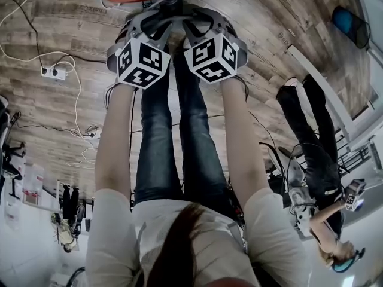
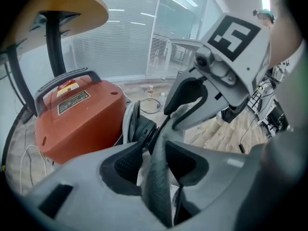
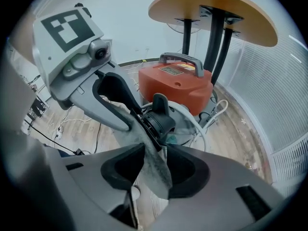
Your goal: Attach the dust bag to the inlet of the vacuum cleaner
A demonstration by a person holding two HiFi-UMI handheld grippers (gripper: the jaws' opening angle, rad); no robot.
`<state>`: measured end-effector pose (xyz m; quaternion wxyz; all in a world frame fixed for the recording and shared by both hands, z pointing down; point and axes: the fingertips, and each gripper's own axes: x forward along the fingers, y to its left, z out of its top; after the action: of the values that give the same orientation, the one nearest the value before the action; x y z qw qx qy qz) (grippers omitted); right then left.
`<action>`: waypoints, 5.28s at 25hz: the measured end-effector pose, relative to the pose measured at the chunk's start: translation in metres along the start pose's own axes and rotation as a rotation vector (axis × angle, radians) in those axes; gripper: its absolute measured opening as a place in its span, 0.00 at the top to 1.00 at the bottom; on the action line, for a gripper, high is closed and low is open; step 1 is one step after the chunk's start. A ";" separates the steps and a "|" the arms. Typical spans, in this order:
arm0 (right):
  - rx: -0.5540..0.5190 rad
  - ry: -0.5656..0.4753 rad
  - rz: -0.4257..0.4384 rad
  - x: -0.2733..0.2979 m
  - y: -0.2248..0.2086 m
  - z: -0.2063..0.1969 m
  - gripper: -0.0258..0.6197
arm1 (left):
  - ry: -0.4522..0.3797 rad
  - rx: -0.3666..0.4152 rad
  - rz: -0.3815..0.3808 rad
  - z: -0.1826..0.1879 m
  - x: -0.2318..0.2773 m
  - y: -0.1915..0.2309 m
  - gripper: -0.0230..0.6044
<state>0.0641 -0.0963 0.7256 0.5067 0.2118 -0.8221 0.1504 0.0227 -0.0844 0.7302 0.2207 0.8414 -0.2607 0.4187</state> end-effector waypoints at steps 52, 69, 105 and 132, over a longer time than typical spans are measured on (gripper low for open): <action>0.491 -0.496 -0.259 -0.176 -0.015 0.112 0.95 | -0.450 -0.228 0.355 0.111 -0.199 0.019 0.94; 0.418 -0.667 -0.343 -0.335 0.002 0.194 0.95 | -0.601 -0.199 0.452 0.184 -0.356 0.014 0.94; 0.373 -0.932 -0.419 -0.533 0.068 0.215 0.95 | -0.833 -0.157 0.456 0.272 -0.516 -0.087 0.94; 0.327 -0.953 -0.416 -0.533 0.054 0.234 0.95 | -0.845 -0.031 0.384 0.286 -0.497 -0.105 0.94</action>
<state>0.0688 -0.0534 0.1428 0.0574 0.4906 -0.8674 0.0604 0.0016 -0.0464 0.1488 0.0264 0.8714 -0.4850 0.0685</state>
